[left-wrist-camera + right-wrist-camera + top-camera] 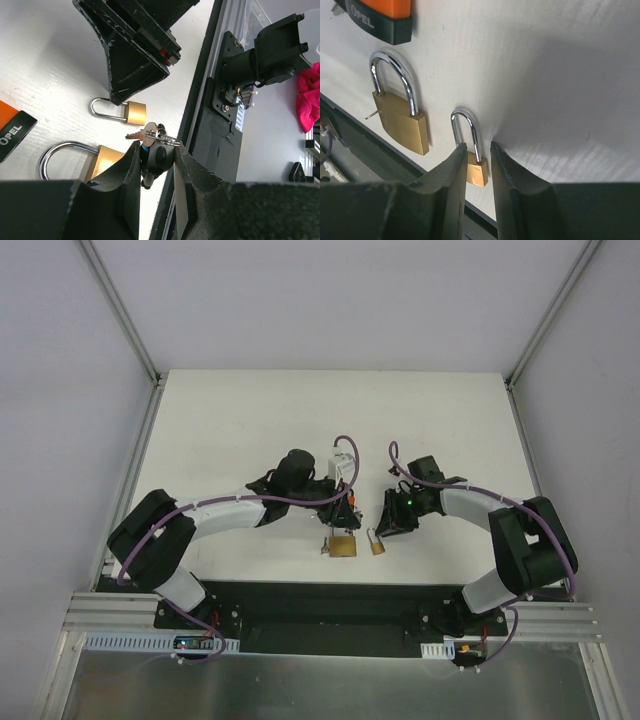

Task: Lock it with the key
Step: Place the lock at the center of the board, then place the key at the center of the board.

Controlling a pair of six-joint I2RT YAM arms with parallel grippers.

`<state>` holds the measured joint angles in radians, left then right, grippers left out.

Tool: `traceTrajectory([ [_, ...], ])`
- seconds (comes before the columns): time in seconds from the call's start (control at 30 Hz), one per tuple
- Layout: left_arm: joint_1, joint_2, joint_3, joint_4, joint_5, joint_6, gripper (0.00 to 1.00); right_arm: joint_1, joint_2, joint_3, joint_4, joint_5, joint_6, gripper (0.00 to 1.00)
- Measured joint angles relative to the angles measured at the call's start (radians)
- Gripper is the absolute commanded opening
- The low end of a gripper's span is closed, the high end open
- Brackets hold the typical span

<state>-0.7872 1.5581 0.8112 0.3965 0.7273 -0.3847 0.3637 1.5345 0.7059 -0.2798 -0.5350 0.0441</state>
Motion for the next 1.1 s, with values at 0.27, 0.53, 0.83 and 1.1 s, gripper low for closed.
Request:
traceTrajectory([
  [0.27,-0.032,0.047,0.015,-0.001,-0.002,-0.002,0.0,-0.008,-0.028,0.005,-0.025,0.064,0.003,0.32],
  [0.53,-0.072,0.155,0.086,-0.002,-0.004,-0.019,0.0,-0.014,-0.051,-0.013,-0.03,0.075,0.011,0.28],
  [0.83,-0.089,0.233,0.129,-0.029,-0.033,-0.021,0.03,-0.016,-0.062,-0.077,0.011,-0.01,0.06,0.18],
  [1.1,-0.09,0.302,0.169,-0.067,-0.067,-0.023,0.07,-0.016,-0.071,-0.111,0.024,-0.048,0.087,0.18],
])
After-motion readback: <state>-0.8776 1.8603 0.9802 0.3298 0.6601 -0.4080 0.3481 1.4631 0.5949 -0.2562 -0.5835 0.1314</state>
